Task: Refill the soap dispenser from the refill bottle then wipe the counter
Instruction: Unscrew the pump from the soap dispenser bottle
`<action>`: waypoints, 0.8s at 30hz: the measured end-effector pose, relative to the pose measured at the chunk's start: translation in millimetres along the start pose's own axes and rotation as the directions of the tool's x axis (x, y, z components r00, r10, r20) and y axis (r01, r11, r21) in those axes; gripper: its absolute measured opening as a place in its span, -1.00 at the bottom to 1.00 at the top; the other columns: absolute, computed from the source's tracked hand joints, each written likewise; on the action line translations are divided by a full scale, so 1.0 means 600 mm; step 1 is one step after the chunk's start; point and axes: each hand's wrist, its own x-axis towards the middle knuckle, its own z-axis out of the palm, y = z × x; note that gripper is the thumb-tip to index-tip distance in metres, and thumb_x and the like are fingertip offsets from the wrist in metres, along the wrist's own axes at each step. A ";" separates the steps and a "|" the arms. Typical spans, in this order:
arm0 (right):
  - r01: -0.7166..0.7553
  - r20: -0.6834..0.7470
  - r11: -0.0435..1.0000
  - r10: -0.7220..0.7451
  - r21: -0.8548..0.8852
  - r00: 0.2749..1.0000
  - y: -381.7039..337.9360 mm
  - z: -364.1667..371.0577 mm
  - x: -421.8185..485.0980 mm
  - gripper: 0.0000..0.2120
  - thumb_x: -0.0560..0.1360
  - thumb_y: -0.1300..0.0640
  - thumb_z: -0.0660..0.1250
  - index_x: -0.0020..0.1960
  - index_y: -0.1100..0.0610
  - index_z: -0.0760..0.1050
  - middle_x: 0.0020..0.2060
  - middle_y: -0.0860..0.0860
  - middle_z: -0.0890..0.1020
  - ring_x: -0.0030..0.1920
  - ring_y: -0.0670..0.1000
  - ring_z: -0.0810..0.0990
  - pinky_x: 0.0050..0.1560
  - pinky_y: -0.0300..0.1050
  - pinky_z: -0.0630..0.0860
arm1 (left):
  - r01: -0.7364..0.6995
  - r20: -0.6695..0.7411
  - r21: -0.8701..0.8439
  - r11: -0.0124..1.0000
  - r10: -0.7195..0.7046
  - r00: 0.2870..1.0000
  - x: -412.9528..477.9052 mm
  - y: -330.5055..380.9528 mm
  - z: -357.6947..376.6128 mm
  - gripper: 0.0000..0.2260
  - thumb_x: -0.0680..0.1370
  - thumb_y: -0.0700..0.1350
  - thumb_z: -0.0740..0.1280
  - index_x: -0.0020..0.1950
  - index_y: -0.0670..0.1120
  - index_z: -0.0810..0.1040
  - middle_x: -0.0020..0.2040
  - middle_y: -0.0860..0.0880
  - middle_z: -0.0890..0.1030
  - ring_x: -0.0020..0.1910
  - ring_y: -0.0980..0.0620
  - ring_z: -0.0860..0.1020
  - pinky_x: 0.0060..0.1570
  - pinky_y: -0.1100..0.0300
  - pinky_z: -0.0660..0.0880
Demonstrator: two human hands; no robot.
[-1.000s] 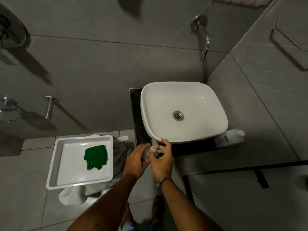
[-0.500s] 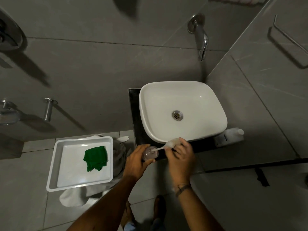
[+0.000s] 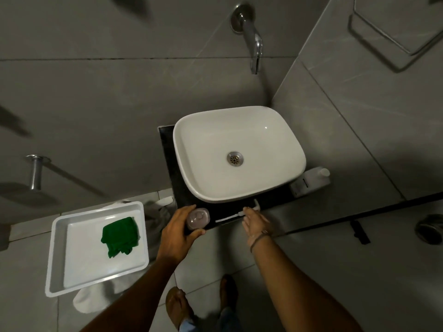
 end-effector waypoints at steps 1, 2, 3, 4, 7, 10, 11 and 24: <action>-0.015 -0.009 1.000 0.015 0.000 1.000 0.005 0.008 0.007 -0.79 0.53 0.29 0.44 0.15 0.32 0.61 -0.01 0.15 0.64 0.08 0.10 0.60 0.04 -0.10 0.55 | 0.004 0.009 0.002 1.000 -0.004 1.000 -0.001 -0.003 0.000 -0.36 0.47 -0.11 0.64 0.51 0.01 0.50 0.41 0.12 0.54 0.39 0.09 0.51 0.40 0.10 0.45; -0.026 -0.020 1.000 0.026 -0.007 0.999 0.007 0.016 0.012 -0.83 0.51 0.29 0.46 0.08 0.31 0.61 -0.04 0.16 0.63 0.04 0.09 0.61 0.00 -0.11 0.57 | 0.006 0.017 0.001 1.000 -0.006 1.000 -0.002 -0.004 0.001 -0.35 0.48 -0.17 0.63 0.53 0.00 0.48 0.41 0.12 0.52 0.41 0.08 0.50 0.42 0.07 0.45; -0.035 -0.029 0.999 0.035 -0.020 0.999 0.007 0.022 0.018 -0.89 0.50 0.29 0.48 -0.01 0.30 0.61 -0.09 0.16 0.63 -0.04 0.06 0.62 -0.05 -0.13 0.58 | 0.002 0.016 -0.002 1.000 -0.002 1.000 -0.002 -0.005 0.003 -0.36 0.50 -0.21 0.60 0.54 -0.01 0.48 0.42 0.11 0.52 0.42 0.06 0.51 0.44 0.06 0.45; -0.042 -0.036 0.999 0.041 -0.028 0.999 0.006 0.027 0.022 -0.91 0.48 0.29 0.49 -0.10 0.29 0.59 -0.16 0.15 0.61 -0.16 0.02 0.63 -0.15 -0.18 0.59 | -0.009 0.004 0.000 1.000 0.009 1.000 -0.002 -0.005 0.004 -0.40 0.53 -0.23 0.57 0.54 -0.02 0.48 0.41 0.11 0.51 0.42 0.06 0.51 0.44 0.05 0.45; -0.051 -0.075 0.997 0.047 -0.053 0.996 0.005 0.035 0.041 -0.82 0.46 0.28 0.52 -0.24 0.26 0.55 -0.32 0.11 0.55 -0.45 -0.06 0.54 -0.53 -0.30 0.51 | -0.027 -0.032 0.026 0.999 0.028 0.999 -0.003 0.000 0.010 -0.44 0.55 -0.24 0.54 0.52 -0.04 0.49 0.38 0.12 0.51 0.37 0.16 0.48 0.40 0.16 0.43; -0.074 -0.102 0.993 0.065 -0.089 0.993 0.010 0.037 0.050 -0.85 0.47 0.24 0.52 -0.09 0.30 0.59 -0.22 0.12 0.60 -0.37 -0.05 0.54 -0.39 -0.27 0.54 | -0.039 -0.030 0.043 0.998 0.040 0.999 0.001 0.001 0.012 -0.45 0.56 -0.24 0.55 0.52 -0.07 0.49 0.38 0.12 0.50 0.35 0.27 0.44 0.38 0.44 0.33; -0.081 -0.093 0.992 0.072 -0.098 0.993 0.012 0.039 0.051 -0.86 0.49 0.23 0.51 -0.08 0.29 0.60 -0.18 0.12 0.61 -0.36 -0.05 0.54 -0.37 -0.27 0.53 | -0.043 -0.028 0.047 0.998 0.045 0.999 0.002 0.002 0.012 -0.45 0.56 -0.23 0.54 0.52 -0.07 0.49 0.38 0.12 0.50 0.35 0.29 0.42 0.37 0.47 0.31; -0.123 -0.052 0.992 0.124 0.022 0.991 0.010 0.038 0.037 -0.66 0.48 0.23 0.52 0.20 0.34 0.56 0.00 0.14 0.54 -0.25 -0.03 0.52 -0.27 -0.21 0.50 | 0.089 -0.002 0.087 0.992 -0.089 0.996 -0.002 0.018 0.002 -0.15 0.40 -0.22 0.67 0.61 0.02 0.37 0.54 -0.05 0.50 0.52 -0.08 0.47 0.52 -0.14 0.44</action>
